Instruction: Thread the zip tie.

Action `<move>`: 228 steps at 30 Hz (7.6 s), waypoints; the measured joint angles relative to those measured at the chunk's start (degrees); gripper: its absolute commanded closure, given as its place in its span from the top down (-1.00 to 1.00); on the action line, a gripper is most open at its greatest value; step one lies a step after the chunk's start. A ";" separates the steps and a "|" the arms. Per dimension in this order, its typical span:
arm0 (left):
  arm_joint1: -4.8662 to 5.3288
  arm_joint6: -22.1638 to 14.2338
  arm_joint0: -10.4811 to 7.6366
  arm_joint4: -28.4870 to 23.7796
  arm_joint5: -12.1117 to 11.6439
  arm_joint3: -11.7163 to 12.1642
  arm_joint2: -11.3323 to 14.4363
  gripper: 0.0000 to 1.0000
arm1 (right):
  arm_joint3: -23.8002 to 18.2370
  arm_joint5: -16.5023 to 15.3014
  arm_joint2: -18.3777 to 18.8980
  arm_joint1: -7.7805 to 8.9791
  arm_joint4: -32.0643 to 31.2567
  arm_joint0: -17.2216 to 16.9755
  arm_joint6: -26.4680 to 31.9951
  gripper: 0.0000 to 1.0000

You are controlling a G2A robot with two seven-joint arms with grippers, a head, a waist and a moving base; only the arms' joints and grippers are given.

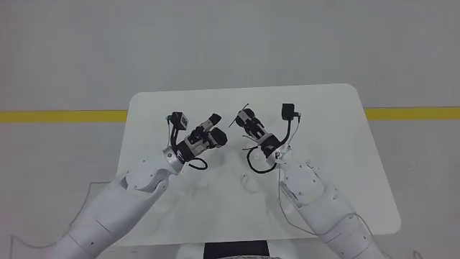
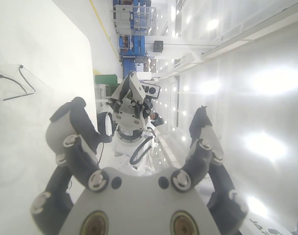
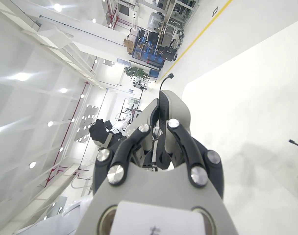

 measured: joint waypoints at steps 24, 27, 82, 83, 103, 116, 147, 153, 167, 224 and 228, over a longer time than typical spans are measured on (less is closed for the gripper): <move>-1.54 2.05 -0.03 4.31 0.58 0.66 0.30 0.76 | 0.19 1.52 -1.28 -1.21 -1.96 -1.19 -2.22 -1.00; -1.69 2.06 0.09 4.67 0.75 0.78 0.15 0.08 | -0.17 1.86 -1.25 -1.30 -2.49 -1.46 -1.95 -1.00; -4.09 -0.07 1.19 7.35 2.77 2.19 -2.33 -1.00 | -0.87 0.54 0.56 -3.01 -4.48 -3.12 0.65 -0.64; -4.09 -0.17 1.30 7.43 2.72 2.06 -2.49 -1.00 | -0.87 0.47 0.61 -3.04 -4.54 -3.13 0.70 -0.14; -3.23 -10.43 4.41 2.82 3.31 -0.39 -7.29 -1.00 | -1.37 -2.26 5.56 -2.54 -1.14 -4.11 6.40 1.00; -2.10 -22.41 5.52 -3.12 3.86 1.61 -11.74 -1.00 | 1.28 -4.67 8.87 -1.77 5.37 -3.05 17.51 1.00; -1.19 -46.11 4.38 -13.35 9.38 9.36 -13.89 -1.00 | 16.53 -2.08 7.14 -1.76 36.67 4.67 56.18 1.00; -1.26 -49.07 3.37 -15.76 11.54 13.05 -13.68 -1.00 | 18.39 0.92 6.38 -1.91 44.41 4.95 62.60 1.00; -1.23 -53.49 2.51 -15.70 10.95 16.30 -13.27 -1.00 | 20.88 2.98 5.23 -2.16 49.14 6.42 67.58 1.00; -1.30 -51.76 2.73 -15.33 11.19 15.43 -12.97 -1.00 | 23.43 -2.71 2.91 -1.88 44.21 7.05 60.38 -1.00; -1.26 -51.13 2.99 -15.11 11.40 15.00 -12.92 -1.00 | 22.74 -2.61 3.24 -1.68 44.12 6.55 60.42 -1.00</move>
